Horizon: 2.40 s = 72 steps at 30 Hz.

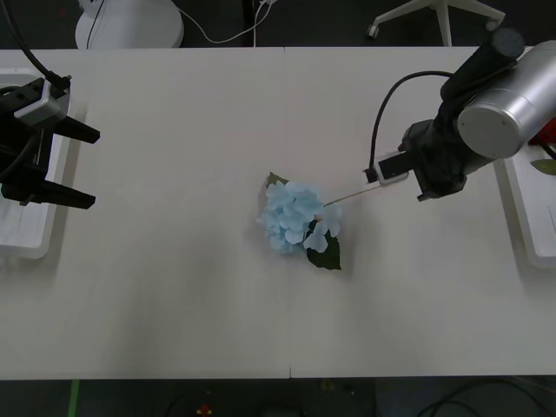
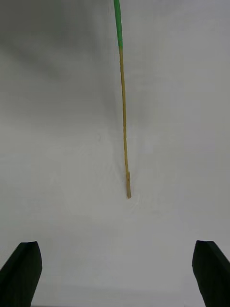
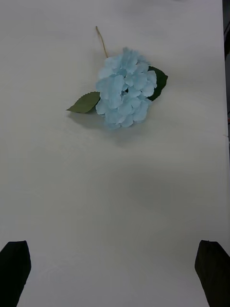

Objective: Put the red flowers into the right box and the blue flowers into the left box

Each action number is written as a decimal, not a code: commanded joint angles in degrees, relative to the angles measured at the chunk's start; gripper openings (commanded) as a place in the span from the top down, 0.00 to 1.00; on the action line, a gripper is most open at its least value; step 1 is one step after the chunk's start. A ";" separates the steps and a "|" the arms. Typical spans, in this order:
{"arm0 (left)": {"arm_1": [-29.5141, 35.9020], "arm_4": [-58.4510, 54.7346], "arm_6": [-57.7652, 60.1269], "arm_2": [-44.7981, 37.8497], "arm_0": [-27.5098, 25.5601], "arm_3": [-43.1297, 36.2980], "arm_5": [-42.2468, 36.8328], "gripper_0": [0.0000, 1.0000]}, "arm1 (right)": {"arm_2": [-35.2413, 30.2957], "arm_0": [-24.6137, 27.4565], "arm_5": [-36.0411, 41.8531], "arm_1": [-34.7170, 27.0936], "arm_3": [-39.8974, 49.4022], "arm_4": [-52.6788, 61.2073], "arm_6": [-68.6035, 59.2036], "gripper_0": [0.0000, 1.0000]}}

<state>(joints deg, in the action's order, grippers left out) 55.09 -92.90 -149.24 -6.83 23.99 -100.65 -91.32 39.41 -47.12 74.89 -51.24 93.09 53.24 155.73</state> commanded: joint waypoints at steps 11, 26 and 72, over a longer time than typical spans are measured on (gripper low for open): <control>0.81 -0.71 1.32 0.15 0.97 -1.47 0.61 0.00 | 4.10 -5.70 0.17 15.03 -8.98 -3.76 -0.73 0.09; 0.81 -0.71 1.32 0.15 0.97 -1.47 0.61 0.00 | 10.69 -8.95 -4.49 22.23 -19.26 -6.22 -0.73 0.09; 0.81 -0.71 1.32 0.15 0.97 -1.47 0.61 0.00 | -3.28 -14.22 1.75 22.50 -29.11 14.26 -0.73 1.00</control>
<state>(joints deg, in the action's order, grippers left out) 55.09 -92.91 -149.24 -6.83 23.99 -100.69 -91.29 41.62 -57.34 75.60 -25.98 63.35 61.94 155.73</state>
